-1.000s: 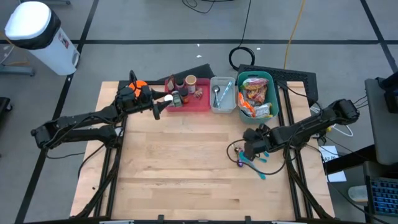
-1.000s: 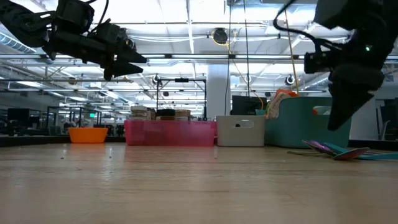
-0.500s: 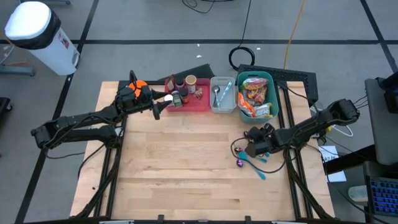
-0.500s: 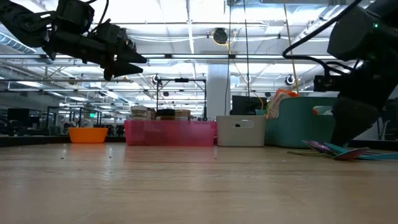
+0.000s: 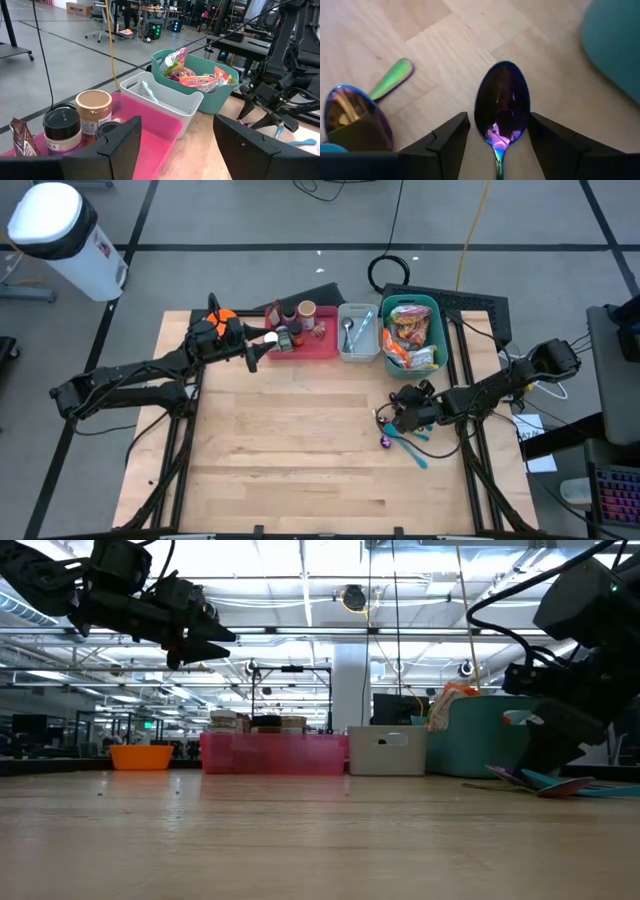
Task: Pick & Place Food Item
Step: Put the top purple spoon into the white bin
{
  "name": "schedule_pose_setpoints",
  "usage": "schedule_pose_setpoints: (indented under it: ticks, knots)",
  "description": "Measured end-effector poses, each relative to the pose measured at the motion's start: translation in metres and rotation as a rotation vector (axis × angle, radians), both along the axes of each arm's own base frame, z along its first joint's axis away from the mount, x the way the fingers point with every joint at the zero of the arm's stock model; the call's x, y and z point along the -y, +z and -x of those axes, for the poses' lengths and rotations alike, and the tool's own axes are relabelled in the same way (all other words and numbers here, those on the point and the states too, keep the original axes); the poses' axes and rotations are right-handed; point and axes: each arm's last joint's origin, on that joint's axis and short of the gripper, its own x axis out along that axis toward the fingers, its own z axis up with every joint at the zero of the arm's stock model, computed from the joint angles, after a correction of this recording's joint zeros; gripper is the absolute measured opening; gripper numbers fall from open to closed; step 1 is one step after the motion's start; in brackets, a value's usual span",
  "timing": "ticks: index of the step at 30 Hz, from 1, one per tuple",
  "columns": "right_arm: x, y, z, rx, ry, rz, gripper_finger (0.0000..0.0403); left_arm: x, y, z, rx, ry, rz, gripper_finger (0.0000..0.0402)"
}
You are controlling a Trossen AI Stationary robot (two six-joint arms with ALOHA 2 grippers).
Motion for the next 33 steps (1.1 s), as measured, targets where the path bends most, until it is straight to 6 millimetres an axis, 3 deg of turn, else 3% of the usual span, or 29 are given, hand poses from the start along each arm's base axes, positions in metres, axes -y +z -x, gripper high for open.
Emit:
schedule_pose_setpoints:
  ticks: [9,17,33]
  knots:
    - [-0.0034,0.0023,-0.0082,0.050,0.123,-0.006,0.0179,0.0000,0.0001,0.0000,0.000,0.000,0.000,0.0255]
    - [-0.0033,0.0031,-0.0092,0.062,0.123,0.015,0.0144,0.0000,0.0001,0.0000,0.000,0.000,0.000,0.0255]
    - [-0.0028,0.0032,-0.0092,0.065,0.114,0.030,0.0138,-0.0001,-0.0007,-0.0003,-0.006,0.000,0.004,0.0255]
